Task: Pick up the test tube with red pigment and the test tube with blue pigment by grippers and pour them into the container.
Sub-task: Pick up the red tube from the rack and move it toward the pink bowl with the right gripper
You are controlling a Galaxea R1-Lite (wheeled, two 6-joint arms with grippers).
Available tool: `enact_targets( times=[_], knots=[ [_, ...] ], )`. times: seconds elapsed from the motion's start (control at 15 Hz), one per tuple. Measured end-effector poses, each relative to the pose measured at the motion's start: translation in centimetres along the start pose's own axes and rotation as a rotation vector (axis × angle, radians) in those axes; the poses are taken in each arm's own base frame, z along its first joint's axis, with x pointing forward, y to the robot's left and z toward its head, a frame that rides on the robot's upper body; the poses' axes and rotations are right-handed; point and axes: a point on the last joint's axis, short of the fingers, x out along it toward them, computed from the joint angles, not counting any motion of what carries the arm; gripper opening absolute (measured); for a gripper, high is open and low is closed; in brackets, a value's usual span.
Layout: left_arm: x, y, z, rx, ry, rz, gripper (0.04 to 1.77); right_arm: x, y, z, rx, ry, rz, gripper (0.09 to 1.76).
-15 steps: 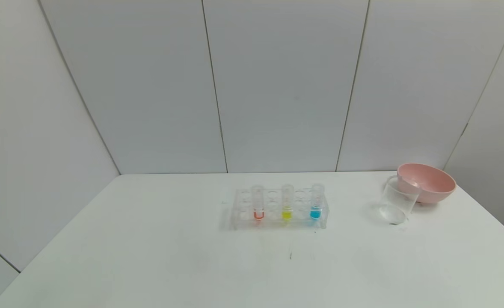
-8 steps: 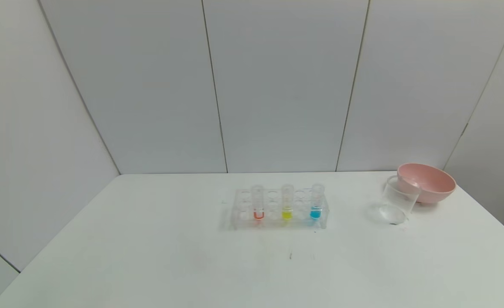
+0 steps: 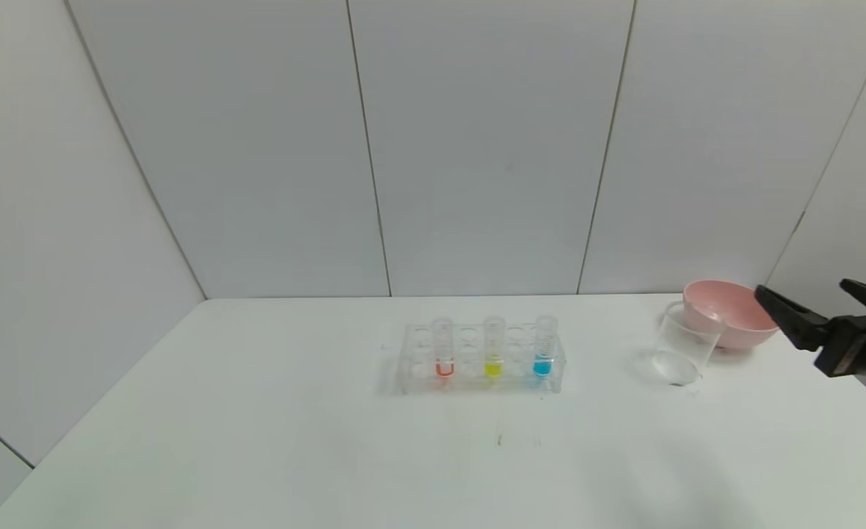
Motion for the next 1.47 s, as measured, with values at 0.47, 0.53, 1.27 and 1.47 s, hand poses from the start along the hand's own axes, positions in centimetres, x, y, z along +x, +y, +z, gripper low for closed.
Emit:
enact_targets(
  times=[0.47, 0.53, 1.27, 1.47],
  knots=[
    [0.0, 0.0, 0.0, 0.000, 0.000, 0.000, 1.76, 7.2, 2.4, -7.1, 0.001, 0.020, 0.084, 1.71],
    [0.0, 0.0, 0.0, 0.000, 0.000, 0.000, 1.76, 7.5, 2.7, -7.9, 0.001, 0.048, 0.092, 1.71],
    [0.0, 0.0, 0.0, 0.000, 0.000, 0.000, 1.76, 5.3, 16.0, -8.8, -0.042, 0.098, 0.098, 1.71],
    [0.0, 0.0, 0.0, 0.000, 0.000, 0.000, 1.76, 4.0, 22.0, -7.4, -0.050, 0.091, 0.125, 1.71]
  ],
)
